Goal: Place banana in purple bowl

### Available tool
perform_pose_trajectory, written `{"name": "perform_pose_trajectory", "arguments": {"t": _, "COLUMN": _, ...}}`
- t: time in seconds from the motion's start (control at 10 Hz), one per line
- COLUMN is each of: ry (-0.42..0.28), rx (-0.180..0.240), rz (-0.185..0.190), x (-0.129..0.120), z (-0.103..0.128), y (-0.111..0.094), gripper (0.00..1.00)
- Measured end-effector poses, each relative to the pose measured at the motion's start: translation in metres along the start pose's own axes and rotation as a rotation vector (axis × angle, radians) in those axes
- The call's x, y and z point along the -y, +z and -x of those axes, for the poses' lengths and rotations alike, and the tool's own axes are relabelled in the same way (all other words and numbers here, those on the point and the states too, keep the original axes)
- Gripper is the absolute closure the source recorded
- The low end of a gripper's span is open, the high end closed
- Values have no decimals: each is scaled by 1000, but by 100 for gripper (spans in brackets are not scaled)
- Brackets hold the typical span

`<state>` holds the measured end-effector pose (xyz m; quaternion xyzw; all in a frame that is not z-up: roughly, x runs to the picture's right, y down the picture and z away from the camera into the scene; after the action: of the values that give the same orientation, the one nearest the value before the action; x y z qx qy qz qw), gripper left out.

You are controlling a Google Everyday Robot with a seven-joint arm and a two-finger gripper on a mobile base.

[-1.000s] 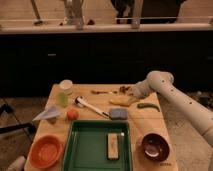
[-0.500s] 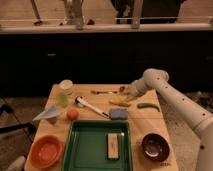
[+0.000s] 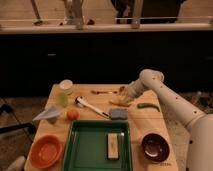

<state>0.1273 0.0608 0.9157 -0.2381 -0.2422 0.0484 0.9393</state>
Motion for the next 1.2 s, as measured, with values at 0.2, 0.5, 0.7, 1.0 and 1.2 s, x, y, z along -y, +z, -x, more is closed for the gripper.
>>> {"name": "perform_pose_trajectory", "arguments": {"t": 0.2, "ry": 4, "rx": 0, "rz": 22, "x": -3, "z": -1, "y": 7, "gripper": 48}}
{"name": "perform_pose_trajectory", "arguments": {"t": 0.5, "ry": 12, "rx": -2, "rz": 55, "x": -8, "z": -5, "y": 18, "gripper": 48}}
{"name": "perform_pose_trajectory", "arguments": {"t": 0.7, "ry": 18, "rx": -2, "rz": 71, "x": -11, "z": -10, "y": 22, "gripper": 48}}
{"name": "perform_pose_trajectory", "arguments": {"t": 1.0, "ry": 27, "rx": -3, "rz": 99, "x": -14, "z": -19, "y": 26, "gripper": 62}}
{"name": "perform_pose_trajectory", "arguments": {"t": 1.2, "ry": 28, "rx": -2, "rz": 108, "x": -15, "z": -22, "y": 27, "gripper": 83}}
